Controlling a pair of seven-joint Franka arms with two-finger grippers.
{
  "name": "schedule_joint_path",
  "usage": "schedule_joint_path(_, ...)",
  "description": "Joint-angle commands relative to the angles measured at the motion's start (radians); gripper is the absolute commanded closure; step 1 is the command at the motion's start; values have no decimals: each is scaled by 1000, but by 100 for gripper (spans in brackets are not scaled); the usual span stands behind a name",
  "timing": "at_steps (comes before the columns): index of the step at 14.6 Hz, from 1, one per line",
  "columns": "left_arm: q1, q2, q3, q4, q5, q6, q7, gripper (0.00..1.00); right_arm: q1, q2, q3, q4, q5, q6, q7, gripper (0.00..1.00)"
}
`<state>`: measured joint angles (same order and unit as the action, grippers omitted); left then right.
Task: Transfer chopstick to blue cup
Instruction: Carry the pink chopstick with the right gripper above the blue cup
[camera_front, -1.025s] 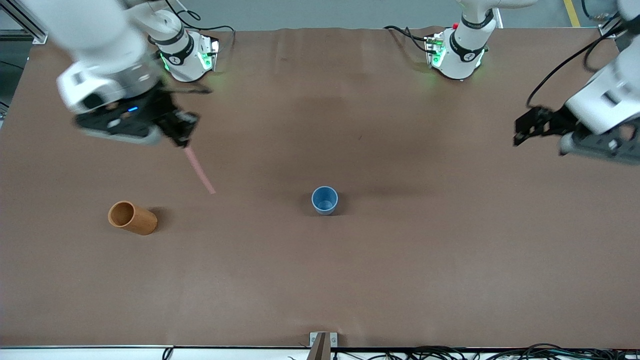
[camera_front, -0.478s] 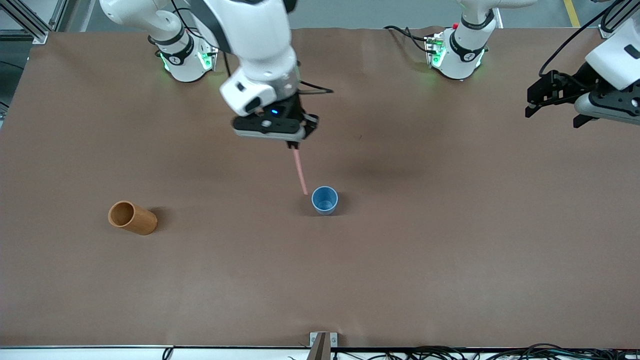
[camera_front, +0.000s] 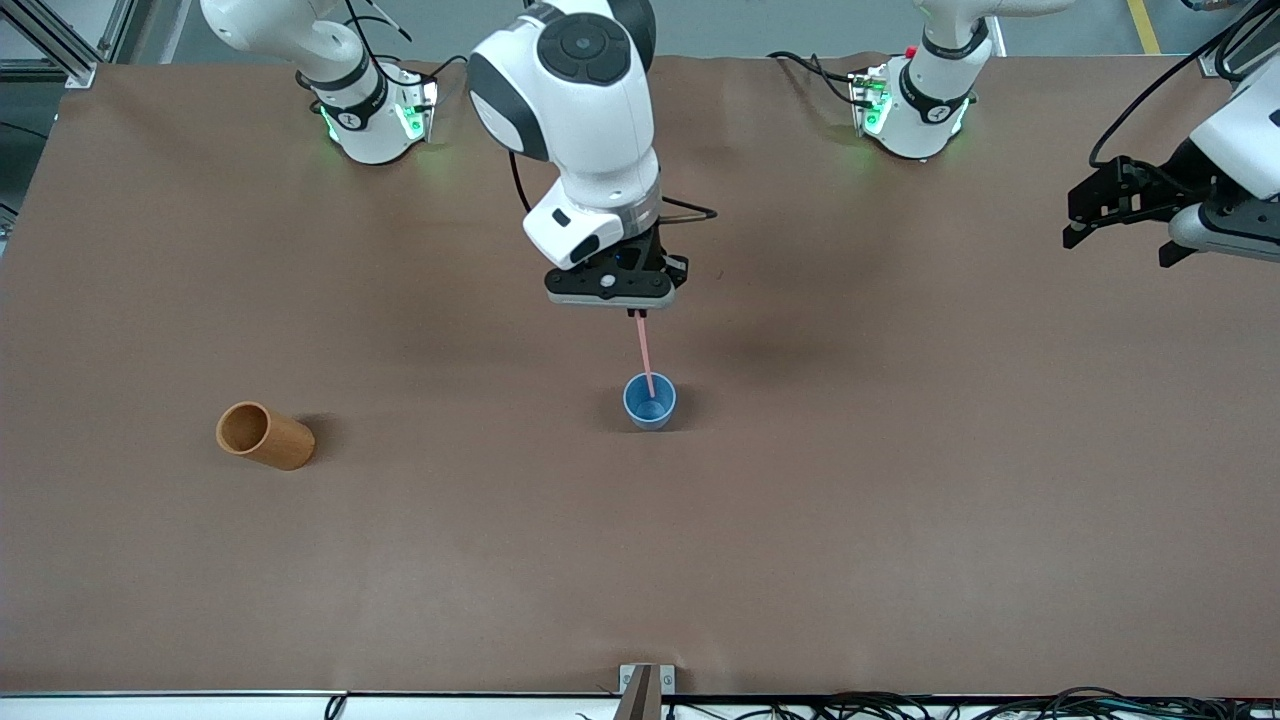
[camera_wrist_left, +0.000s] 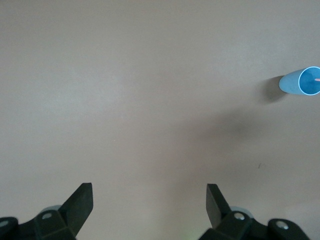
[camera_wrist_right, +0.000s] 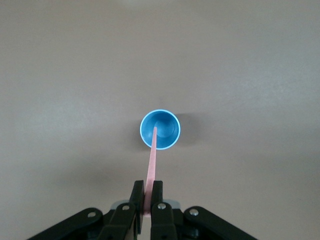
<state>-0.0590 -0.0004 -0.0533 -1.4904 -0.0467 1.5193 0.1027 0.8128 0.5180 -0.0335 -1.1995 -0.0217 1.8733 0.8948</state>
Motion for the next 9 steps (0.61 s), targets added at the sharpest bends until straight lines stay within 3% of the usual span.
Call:
schedule_joint_path(1,16,11,1,28,8,-7,11,0,16,11,-14,14,8,-9,7,99)
schedule_joint_path(9,15,19,0,25,10,1,14,0,25,79,-14,-25,-23,64,-45,96)
